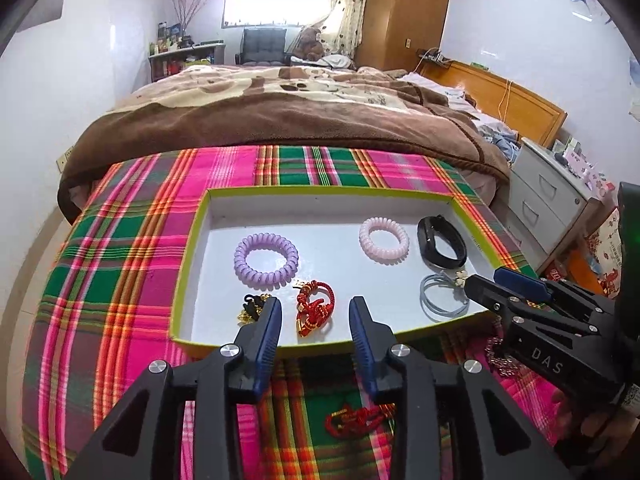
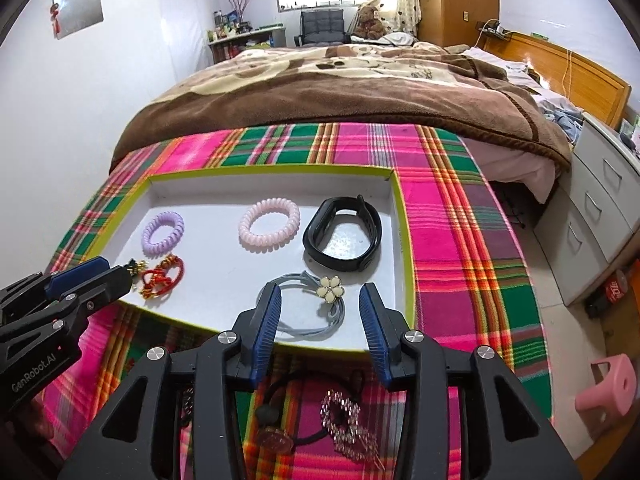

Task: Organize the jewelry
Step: 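Open the left tool to drop the red bead tie while the right drops the flower tie, then move the right tool to the pink beaded hairpin and close on it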

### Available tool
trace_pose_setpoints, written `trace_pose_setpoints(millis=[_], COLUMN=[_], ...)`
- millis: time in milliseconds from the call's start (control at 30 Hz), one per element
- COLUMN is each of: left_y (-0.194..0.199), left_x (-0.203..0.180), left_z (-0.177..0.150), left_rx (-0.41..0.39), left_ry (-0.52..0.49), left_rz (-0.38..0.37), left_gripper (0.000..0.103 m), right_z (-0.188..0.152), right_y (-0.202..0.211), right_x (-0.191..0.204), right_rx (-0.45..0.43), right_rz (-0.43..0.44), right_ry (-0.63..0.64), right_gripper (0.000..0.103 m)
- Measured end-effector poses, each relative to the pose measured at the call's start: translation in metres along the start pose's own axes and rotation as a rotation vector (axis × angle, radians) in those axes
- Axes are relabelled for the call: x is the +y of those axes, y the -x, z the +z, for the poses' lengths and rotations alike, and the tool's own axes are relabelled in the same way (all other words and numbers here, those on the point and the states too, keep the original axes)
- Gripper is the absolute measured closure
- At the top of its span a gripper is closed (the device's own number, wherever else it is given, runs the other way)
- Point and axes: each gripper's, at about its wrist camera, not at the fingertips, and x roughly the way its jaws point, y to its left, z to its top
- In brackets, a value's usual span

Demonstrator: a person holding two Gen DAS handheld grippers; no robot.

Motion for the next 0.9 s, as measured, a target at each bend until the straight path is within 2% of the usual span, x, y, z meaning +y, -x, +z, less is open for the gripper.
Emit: trace_pose_setpoints(millis=[133, 333, 500, 700, 900], left_y=[0.018, 0.041, 0.050, 0.054, 0.058], left_x=[0.004, 0.010, 0.014, 0.019, 0.022], left_z=[-0.005, -0.018, -0.034, -0.055, -0.068], left_rx=[-0.024, -0.049, -0.046, -0.024, -0.018], left_ry=[0.009, 0.045, 0.060, 0.068, 0.084], left_rz=[-0.004, -0.007, 0.000, 0.007, 0.000], left_gripper=[0.059, 0.059, 0.059, 0.059, 0.059], right_z=[-0.006, -0.020, -0.035, -0.055, -0.069], right_y=[0.018, 0.038, 0.049, 0.055, 0.054], right_x=[-0.004, -0.019, -0.032, -0.047, -0.053], right_rx=[-0.028, -0.047, -0.049, -0.035, -0.017], right_rz=[0.015, 0.016, 0.000, -0.012, 0.038], right_ry=[-0.005, -0.047, -0.062, -0.084, -0.041], right_gripper=[0.061, 0.061, 0.054, 0.054, 0.054])
